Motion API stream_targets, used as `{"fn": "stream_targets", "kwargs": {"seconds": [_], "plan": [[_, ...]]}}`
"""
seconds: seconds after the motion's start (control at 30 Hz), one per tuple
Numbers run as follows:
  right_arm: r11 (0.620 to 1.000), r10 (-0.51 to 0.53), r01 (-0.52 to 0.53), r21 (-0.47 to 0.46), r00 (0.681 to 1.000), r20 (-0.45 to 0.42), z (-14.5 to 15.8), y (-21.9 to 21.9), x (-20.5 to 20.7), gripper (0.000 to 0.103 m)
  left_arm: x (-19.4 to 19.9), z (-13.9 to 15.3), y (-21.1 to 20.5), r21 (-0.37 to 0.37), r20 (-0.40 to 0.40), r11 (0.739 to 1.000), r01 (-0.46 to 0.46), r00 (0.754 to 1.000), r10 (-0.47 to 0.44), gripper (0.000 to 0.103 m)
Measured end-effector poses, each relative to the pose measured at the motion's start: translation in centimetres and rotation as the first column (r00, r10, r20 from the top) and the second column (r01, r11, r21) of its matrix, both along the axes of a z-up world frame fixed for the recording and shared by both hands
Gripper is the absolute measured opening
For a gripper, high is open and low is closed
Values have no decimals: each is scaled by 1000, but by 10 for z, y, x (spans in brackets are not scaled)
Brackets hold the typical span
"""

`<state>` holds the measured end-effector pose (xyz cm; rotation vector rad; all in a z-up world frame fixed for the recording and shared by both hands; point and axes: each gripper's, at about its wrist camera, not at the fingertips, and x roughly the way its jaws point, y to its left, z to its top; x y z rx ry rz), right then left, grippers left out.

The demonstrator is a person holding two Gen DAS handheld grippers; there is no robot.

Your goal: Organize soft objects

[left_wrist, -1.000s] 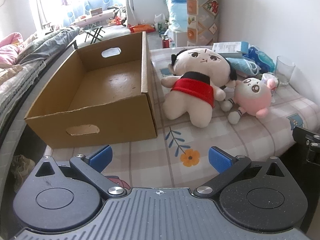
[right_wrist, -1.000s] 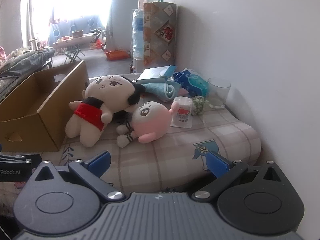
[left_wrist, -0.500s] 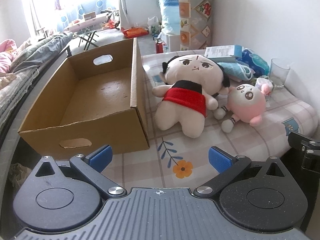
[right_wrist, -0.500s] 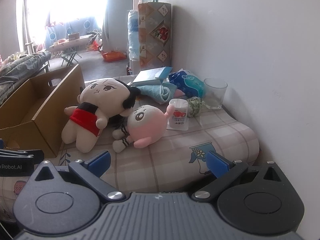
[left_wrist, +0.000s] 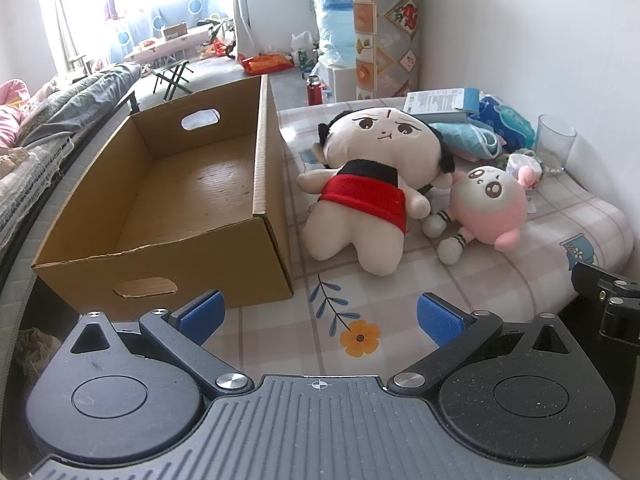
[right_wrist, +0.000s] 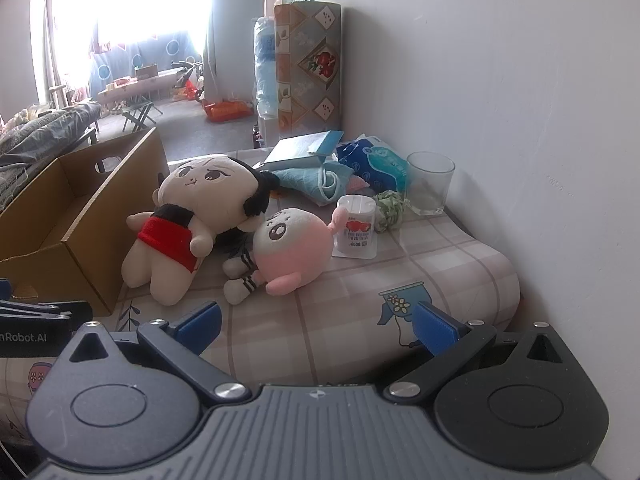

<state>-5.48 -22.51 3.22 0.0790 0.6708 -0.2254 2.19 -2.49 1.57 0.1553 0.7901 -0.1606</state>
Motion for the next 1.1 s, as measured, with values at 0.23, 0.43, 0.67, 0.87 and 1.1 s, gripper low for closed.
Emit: {"fn": "stream_targets", "kwargs": {"seconds": [0.23,0.43,0.67,0.87,1.1], "plan": [[1000,0,0,1,1000,-2,0,0,0,103,0,0,-2,-1,0,1000,2,1000,-2,103],[1000,-1,1,1,1000,-1,0,0,0,103,0,0,-4,-1,3,1000,4,1000,-4,103],[1000,0,0,0,1000,-1,0,0,0,103,0,0,-4,-2,3,1000,4,1000,-4,103],[1000,0,0,1,1000,-2,0,0,0,103,0,0,-4,-1,2,1000,4,1000,-4,103],[1000,0,0,0,1000,-2,0,0,0,103,0,0,-4,-2,3,1000,4,1000,-4,103]]}}
